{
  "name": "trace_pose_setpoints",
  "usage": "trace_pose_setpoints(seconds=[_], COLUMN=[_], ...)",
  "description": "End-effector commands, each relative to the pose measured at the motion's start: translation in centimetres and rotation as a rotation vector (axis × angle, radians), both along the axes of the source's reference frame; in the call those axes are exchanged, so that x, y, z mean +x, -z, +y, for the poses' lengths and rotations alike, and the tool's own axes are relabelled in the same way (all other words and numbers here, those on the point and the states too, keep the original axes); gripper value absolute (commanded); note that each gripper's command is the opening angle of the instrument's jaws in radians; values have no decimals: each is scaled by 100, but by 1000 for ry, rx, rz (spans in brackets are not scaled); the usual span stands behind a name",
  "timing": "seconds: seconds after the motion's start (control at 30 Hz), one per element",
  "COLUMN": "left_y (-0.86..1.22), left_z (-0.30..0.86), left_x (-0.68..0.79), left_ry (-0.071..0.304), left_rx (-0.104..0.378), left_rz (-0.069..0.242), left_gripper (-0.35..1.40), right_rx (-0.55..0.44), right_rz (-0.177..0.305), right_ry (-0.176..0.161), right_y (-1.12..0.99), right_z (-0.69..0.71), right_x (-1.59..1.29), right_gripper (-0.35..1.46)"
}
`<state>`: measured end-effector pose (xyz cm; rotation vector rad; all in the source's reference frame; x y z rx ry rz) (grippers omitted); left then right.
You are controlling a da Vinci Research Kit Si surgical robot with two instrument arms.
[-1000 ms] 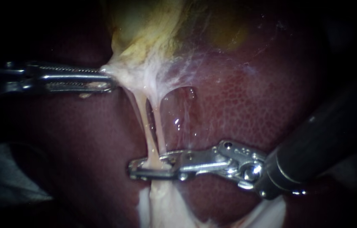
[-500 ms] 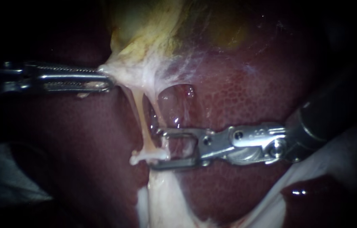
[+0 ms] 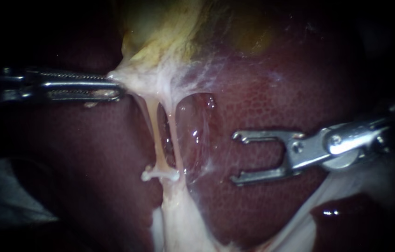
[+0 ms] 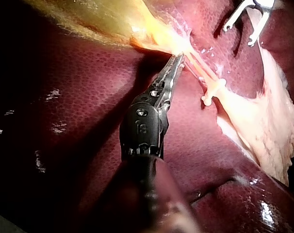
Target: Going back first clip left tube
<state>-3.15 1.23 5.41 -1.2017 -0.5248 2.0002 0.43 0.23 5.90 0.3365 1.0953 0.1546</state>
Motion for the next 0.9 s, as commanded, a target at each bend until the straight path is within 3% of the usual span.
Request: trace_pose_setpoints(seconds=[0.03, 0.27, 0.63, 0.9], left_y=[-2, -23, -73, -80], left_z=[-1, -2, 1, 4], left_x=[-1, -10, -40, -42], left_ry=[1, 4, -8, -10], left_rx=[0, -9, -17, -17], left_rz=[1, 5, 19, 21], left_gripper=[-35, -35, -35, -35], right_rx=[-3, 3, 9, 11], right_rz=[2, 27, 43, 51], right_ry=[1, 5, 10, 11], right_y=[2, 4, 3, 3], right_z=[4, 8, 9, 9], right_x=[-3, -5, -5, -6], right_gripper=[50, 50, 50, 50])
